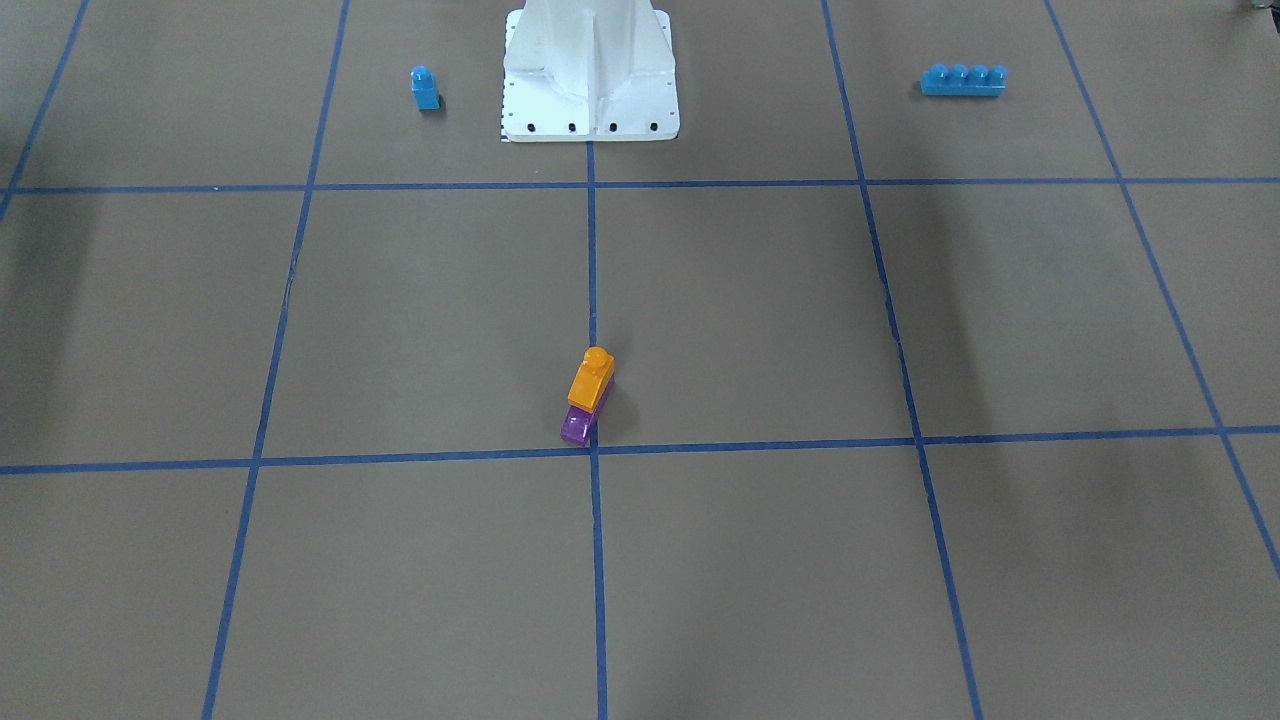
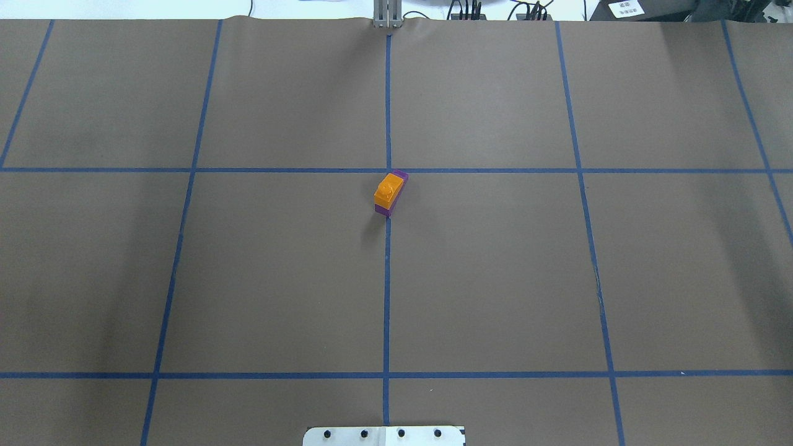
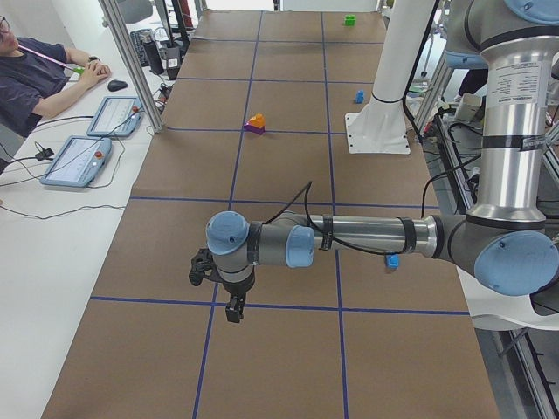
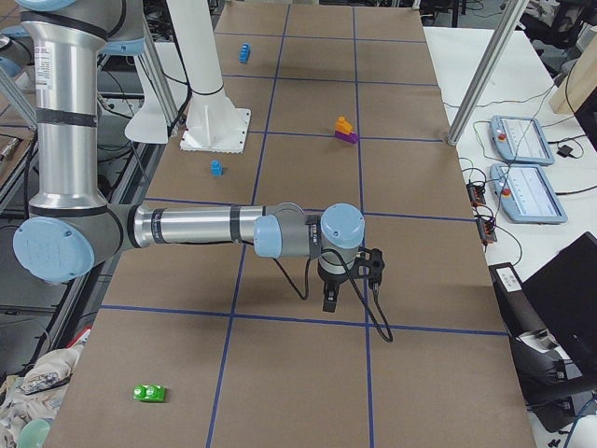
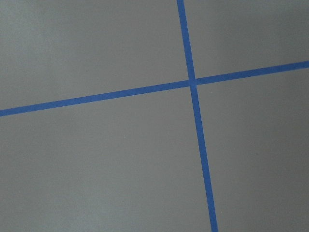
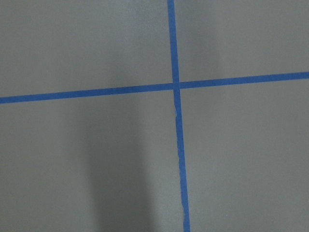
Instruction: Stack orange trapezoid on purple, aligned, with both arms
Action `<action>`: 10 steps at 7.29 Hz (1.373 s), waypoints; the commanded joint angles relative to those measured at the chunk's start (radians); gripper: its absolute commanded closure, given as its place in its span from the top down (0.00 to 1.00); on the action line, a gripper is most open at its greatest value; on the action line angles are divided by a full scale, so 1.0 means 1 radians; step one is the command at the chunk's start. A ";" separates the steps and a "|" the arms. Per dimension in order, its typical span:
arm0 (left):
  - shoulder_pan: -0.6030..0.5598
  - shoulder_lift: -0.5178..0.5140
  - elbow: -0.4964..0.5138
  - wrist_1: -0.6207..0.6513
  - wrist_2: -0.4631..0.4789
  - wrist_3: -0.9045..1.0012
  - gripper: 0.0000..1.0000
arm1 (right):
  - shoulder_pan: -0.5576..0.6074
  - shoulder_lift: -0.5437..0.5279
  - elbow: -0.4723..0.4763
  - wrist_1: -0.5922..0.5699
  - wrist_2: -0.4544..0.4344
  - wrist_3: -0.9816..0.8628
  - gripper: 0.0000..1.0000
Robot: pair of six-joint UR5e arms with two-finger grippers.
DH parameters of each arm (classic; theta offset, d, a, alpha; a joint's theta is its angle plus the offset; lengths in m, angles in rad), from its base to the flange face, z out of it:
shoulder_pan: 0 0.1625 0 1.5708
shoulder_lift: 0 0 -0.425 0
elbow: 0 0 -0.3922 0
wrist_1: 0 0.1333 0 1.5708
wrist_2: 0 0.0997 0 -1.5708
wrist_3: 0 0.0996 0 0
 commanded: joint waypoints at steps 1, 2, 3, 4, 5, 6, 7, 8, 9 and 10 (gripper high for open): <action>0.003 -0.008 0.003 0.012 0.000 -0.008 1.00 | 0.000 0.020 0.004 -0.071 0.006 0.000 0.99; 0.003 -0.011 0.006 0.047 -0.010 -0.007 1.00 | 0.000 0.020 0.001 -0.079 0.008 0.000 1.00; 0.003 -0.010 0.002 0.052 -0.027 -0.006 1.00 | 0.000 0.015 0.001 -0.084 0.006 0.000 1.00; 0.003 -0.011 0.008 0.049 -0.024 -0.005 1.00 | 0.000 0.009 -0.005 -0.084 0.006 -0.017 1.00; 0.003 -0.013 0.008 0.047 -0.026 -0.005 1.00 | 0.000 0.006 -0.002 -0.084 0.005 -0.020 1.00; 0.003 -0.013 0.002 0.047 -0.026 -0.005 1.00 | 0.002 0.003 -0.005 -0.084 0.002 -0.074 1.00; 0.003 -0.013 0.002 0.047 -0.026 -0.005 1.00 | 0.005 0.001 -0.008 -0.085 -0.007 -0.139 1.00; 0.003 -0.013 0.002 0.045 -0.023 -0.003 1.00 | 0.009 -0.006 -0.014 -0.084 -0.010 -0.168 1.00; 0.003 -0.014 0.002 0.042 -0.018 -0.003 1.00 | 0.014 -0.011 -0.019 -0.079 -0.012 -0.214 1.00; 0.004 -0.014 0.003 0.042 -0.018 -0.002 1.00 | 0.023 -0.011 -0.024 -0.076 -0.017 -0.233 1.00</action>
